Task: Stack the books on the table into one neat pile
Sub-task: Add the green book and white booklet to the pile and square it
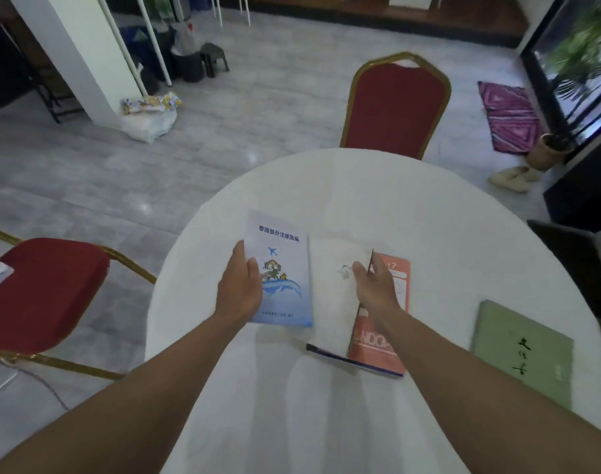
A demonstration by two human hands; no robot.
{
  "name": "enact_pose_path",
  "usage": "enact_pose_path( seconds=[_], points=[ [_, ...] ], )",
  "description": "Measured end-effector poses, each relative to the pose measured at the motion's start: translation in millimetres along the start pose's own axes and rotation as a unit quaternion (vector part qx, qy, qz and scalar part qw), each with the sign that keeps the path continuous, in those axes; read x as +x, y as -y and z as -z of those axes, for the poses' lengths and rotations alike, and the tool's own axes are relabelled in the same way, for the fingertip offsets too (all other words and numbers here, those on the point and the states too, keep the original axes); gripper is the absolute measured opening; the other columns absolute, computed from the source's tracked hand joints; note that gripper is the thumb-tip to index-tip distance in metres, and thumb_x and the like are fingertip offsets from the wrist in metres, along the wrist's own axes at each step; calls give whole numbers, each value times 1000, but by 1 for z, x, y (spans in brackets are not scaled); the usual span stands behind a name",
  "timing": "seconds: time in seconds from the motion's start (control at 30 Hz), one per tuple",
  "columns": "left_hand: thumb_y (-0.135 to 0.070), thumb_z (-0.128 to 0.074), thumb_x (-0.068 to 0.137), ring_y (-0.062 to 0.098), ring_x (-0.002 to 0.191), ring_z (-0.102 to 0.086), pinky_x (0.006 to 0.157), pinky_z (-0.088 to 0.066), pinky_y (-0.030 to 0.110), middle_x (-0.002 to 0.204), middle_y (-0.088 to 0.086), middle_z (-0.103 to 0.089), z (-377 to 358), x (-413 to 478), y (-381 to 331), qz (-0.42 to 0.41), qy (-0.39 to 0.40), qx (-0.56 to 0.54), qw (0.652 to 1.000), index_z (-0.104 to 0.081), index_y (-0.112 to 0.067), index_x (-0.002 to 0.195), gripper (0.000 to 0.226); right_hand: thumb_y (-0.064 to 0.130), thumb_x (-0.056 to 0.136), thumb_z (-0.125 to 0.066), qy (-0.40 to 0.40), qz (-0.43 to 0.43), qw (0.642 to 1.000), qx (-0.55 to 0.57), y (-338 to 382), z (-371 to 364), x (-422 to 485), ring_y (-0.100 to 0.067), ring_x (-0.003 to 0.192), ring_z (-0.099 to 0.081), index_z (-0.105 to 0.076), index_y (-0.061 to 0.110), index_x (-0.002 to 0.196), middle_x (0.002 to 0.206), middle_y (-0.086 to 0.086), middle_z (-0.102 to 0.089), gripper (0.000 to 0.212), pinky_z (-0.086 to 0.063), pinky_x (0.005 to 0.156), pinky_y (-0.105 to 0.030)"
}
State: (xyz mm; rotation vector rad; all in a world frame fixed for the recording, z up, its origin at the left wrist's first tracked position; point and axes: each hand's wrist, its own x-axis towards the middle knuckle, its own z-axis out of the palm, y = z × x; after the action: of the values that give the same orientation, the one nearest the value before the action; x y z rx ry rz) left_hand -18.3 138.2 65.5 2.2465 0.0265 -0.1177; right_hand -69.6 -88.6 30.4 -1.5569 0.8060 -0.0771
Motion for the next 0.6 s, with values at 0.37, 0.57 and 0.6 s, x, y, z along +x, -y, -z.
enact_pose_path(
  seconds=[0.37,0.57,0.6],
  points=[
    [-30,-32,103,28,83,-68,77,-53,41,96,0,-68,-108,-52,-74,-123,124,-1,985,-47,-22,122,26,24,105,-57,-235,-4,972,-13,-44,235,-24,-23,142,-53,-46,16,157,156,-2,-54,54,-37,115,-28],
    [-31,-34,103,25,86,-61,79,-45,33,106,3,-66,-166,-63,-91,-127,156,13,980,-47,-22,138,39,25,103,-60,-319,-64,945,-19,-88,314,-37,-28,144,-51,-49,15,155,157,-8,-53,53,-36,115,-30],
    [-30,-34,103,23,85,-58,79,-41,31,109,4,-65,-174,-63,-91,-127,159,15,979,-48,-19,138,39,25,103,-61,-327,-71,942,-19,-93,320,-36,-28,143,-52,-50,14,154,156,-9,-54,53,-36,115,-29]
  ],
)
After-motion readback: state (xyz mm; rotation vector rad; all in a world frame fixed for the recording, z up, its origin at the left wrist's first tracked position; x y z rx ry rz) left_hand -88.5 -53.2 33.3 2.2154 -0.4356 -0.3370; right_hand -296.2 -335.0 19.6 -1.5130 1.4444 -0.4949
